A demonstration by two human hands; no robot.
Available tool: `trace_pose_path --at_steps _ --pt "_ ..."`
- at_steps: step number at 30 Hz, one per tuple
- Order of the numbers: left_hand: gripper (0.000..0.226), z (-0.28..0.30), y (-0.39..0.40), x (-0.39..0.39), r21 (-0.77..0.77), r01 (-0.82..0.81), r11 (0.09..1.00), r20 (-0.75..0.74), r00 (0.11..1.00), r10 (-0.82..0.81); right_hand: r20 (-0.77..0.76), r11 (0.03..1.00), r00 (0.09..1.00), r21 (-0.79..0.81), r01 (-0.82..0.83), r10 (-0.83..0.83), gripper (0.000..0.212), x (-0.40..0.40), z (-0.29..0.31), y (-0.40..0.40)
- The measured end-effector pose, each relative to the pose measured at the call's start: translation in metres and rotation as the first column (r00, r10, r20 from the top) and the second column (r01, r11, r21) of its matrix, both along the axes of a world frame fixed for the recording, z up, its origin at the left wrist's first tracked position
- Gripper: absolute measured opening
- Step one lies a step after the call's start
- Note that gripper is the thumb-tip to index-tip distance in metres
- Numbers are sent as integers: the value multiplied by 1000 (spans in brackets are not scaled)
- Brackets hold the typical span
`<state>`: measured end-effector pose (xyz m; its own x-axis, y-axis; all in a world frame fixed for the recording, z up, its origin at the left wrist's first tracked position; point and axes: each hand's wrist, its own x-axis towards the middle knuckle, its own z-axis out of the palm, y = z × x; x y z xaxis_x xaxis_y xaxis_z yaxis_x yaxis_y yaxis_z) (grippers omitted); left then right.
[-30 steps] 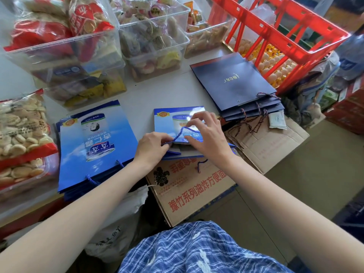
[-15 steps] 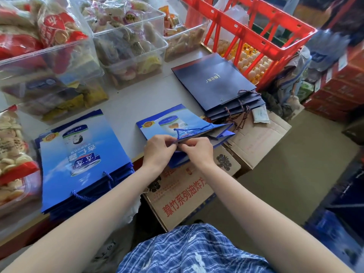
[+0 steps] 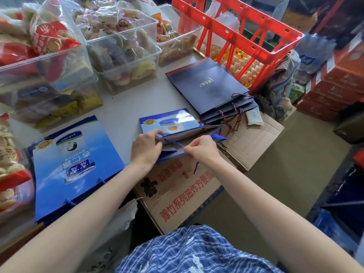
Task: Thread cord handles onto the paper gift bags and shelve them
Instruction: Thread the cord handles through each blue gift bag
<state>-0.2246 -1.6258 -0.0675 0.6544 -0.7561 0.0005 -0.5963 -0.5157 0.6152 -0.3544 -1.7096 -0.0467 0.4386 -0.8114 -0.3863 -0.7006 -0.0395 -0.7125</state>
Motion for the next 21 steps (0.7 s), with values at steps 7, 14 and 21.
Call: trace_pose_path --at_steps 7,14,21 --pt "20 13 -3 8 -25 39 999 -131 990 -42 134 971 984 -190 145 -120 31 -28 -5 -15" --pt "21 36 -3 17 -4 84 996 -377 923 -79 209 990 968 55 129 -138 59 -22 -12 -34" --pt "26 38 -11 20 -11 -133 991 -317 941 122 306 990 942 8 140 -136 23 -1 12 -38"
